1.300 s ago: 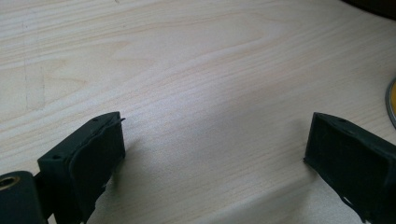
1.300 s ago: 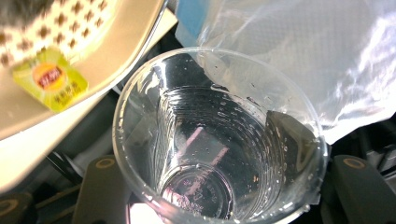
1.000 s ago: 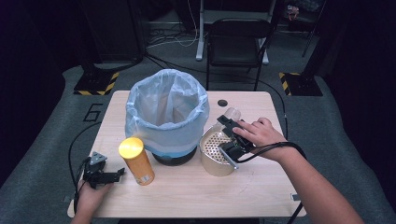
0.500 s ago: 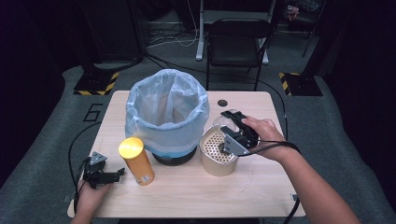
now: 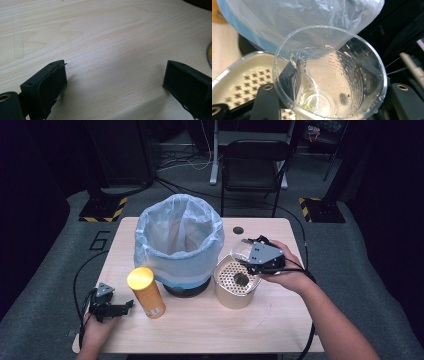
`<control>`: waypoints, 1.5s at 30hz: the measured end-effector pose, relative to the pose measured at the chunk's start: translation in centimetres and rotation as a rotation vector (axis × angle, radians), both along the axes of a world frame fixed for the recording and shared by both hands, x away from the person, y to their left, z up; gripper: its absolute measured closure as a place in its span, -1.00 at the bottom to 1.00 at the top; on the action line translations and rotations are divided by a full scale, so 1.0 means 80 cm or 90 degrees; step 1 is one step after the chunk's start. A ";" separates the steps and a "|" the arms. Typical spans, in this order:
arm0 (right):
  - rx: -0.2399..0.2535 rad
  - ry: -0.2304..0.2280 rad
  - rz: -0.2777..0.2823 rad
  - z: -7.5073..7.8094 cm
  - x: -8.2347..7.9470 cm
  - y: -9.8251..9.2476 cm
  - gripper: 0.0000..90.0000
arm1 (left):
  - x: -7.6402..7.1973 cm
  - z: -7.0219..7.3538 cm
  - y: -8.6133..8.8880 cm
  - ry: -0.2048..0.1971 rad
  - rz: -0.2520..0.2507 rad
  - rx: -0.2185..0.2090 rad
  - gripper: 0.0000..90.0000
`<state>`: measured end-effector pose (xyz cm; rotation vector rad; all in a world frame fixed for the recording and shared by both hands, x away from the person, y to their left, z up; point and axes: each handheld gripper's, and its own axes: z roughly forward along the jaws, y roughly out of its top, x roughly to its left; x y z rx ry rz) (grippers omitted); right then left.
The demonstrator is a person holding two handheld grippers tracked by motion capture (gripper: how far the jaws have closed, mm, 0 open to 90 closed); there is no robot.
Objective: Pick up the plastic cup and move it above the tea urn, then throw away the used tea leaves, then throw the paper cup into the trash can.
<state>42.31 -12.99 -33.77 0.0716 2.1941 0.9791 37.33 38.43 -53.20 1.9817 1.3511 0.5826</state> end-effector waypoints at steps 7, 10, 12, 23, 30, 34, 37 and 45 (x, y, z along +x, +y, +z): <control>0.083 0.109 -0.021 0.015 0.006 -0.011 -0.14 | -0.001 0.002 0.001 0.009 -0.004 0.003 -0.90; 0.133 0.165 -0.027 0.020 0.010 -0.015 -0.14 | 0.000 0.001 0.000 0.004 0.000 0.002 -0.90; 0.149 0.183 -0.038 0.022 0.014 -0.017 -0.14 | -0.001 0.001 0.000 0.006 -0.001 0.003 -0.90; 0.171 0.228 -0.074 0.038 0.022 -0.016 -0.14 | -0.001 0.001 0.000 0.004 0.000 0.003 -0.90; 0.207 0.270 -0.058 0.051 0.025 -0.013 -0.14 | -0.001 0.001 0.000 0.005 0.000 0.003 -0.90; 0.202 0.279 -0.068 0.058 0.026 -0.013 -0.14 | -0.001 0.001 0.000 0.005 0.000 0.003 -0.90; 0.206 0.286 -0.069 0.065 0.027 -0.014 -0.14 | -0.001 0.001 0.000 0.004 0.000 0.002 -0.90; 0.204 0.285 -0.082 0.105 0.026 -0.006 -0.13 | -0.001 0.001 0.000 0.004 0.001 0.001 -0.90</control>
